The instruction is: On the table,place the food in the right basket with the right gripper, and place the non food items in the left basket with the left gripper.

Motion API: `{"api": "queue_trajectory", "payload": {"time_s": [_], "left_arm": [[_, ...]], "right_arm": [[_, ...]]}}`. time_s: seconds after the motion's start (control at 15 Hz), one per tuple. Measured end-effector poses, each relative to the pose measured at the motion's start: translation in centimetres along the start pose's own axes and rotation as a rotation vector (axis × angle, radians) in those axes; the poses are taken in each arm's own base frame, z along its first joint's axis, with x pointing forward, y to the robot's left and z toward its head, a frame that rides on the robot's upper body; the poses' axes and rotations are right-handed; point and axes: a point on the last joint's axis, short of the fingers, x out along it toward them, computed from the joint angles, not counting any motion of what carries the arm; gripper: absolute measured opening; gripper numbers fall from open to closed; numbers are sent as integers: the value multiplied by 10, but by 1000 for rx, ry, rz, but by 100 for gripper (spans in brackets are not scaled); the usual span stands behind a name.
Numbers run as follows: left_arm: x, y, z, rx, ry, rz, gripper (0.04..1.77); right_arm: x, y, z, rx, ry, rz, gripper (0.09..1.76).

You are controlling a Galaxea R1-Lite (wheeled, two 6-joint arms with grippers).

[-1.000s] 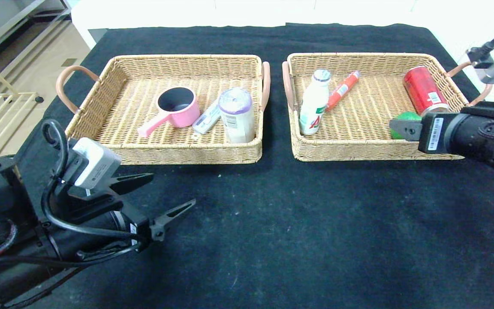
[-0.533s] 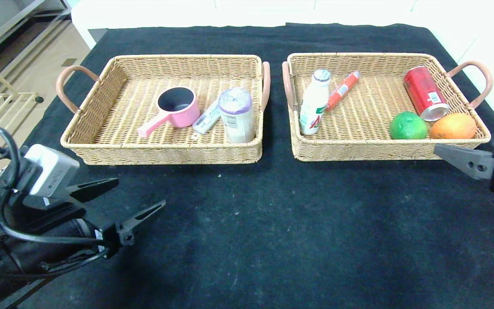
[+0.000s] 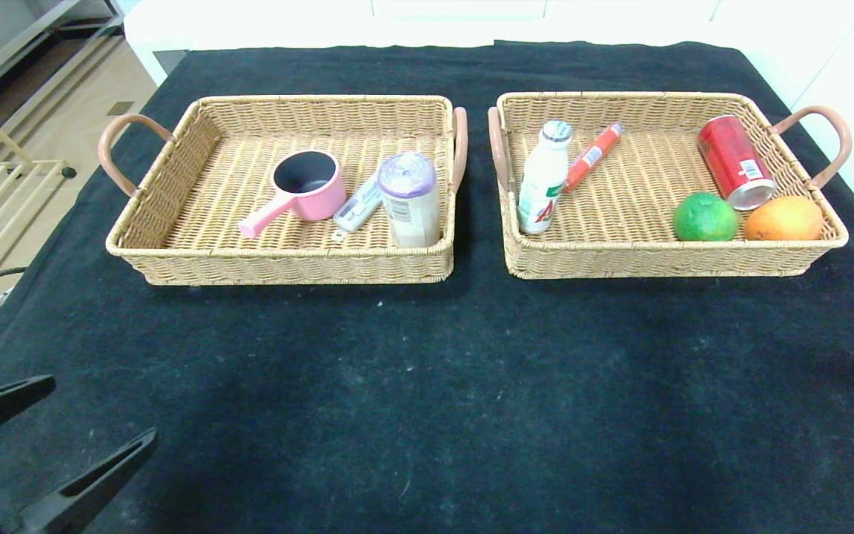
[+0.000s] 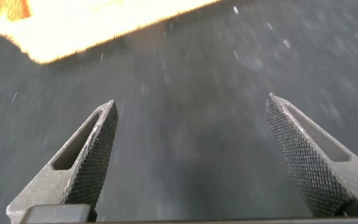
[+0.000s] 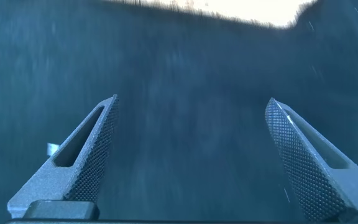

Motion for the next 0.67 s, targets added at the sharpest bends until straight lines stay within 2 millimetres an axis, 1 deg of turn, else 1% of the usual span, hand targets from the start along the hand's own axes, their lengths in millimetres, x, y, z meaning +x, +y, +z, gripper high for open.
{"api": "queue_trajectory", "payload": {"time_s": [0.13, 0.27, 0.4, 0.47, 0.67], "left_arm": [[-34, -3, 5, -14, -7, 14, 172], [-60, -3, 17, -21, -91, 71, 172], [-77, -3, 26, -17, -169, 102, 172], [-82, -4, 26, -14, -187, 108, 172], [-96, -8, 19, -13, -163, 134, 172]], "right_arm": [[-32, -5, -12, -1, 26, -29, 170], [-55, -8, -18, 17, 11, -107, 170], [-70, -5, -26, 40, 12, -201, 170], [-77, -2, -32, 49, 14, -232, 170], [-91, 4, -54, 60, -4, -253, 170]]}}
